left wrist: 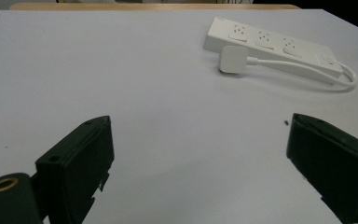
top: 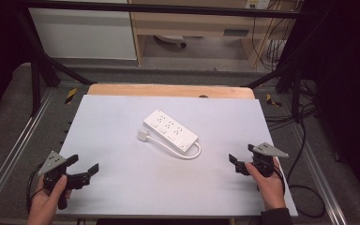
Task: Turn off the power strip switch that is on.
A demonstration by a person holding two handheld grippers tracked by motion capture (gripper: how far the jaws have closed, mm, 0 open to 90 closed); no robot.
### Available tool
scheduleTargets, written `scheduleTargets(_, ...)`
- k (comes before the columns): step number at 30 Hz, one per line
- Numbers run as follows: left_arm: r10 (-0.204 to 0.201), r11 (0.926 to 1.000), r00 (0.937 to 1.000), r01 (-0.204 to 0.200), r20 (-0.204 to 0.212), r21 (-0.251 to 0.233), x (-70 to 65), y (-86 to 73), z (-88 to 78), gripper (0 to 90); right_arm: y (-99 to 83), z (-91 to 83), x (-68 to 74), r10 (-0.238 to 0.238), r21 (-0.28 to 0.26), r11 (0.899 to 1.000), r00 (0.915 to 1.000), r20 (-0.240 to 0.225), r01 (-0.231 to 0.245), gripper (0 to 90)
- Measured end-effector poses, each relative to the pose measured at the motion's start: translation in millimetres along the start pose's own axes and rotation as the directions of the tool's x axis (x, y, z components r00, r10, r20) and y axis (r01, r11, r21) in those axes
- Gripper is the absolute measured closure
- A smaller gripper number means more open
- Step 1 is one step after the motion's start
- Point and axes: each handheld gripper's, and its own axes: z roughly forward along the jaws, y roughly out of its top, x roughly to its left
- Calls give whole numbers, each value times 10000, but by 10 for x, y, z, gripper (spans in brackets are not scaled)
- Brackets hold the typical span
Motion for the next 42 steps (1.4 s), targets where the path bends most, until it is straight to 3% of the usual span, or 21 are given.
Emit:
scheduleTargets(10, -38, 10000, 10000, 38, -70, 65, -2, -2, 5, 65, 97, -45, 131, -258, -381, 9990, 9992, -316, 246, 51)
scheduleTargets(19, 124, 9997, 9999, -123, -24, 210, -22, -7, 18, 65, 152, 11, 258, -549, -47, 9985, 9967, -597, 547, 53)
scheduleTargets(27, 161, 9995, 9999, -160, -49, 290, -25, -11, 34, 66, 199, 10, 303, -400, 41, 9992, 9979, -512, 403, 78)
scheduleTargets(34, 184, 9994, 9998, -182, -63, 281, -26, -13, 31, 66, 235, 32, 331, -46, 298, 9995, 9975, -706, 67, 97)
scheduleTargets(42, 204, 9993, 9998, -202, -55, 319, -33, -11, 37, 66, 300, 101, 389, -163, 482, 9987, 9984, -544, 190, 126)
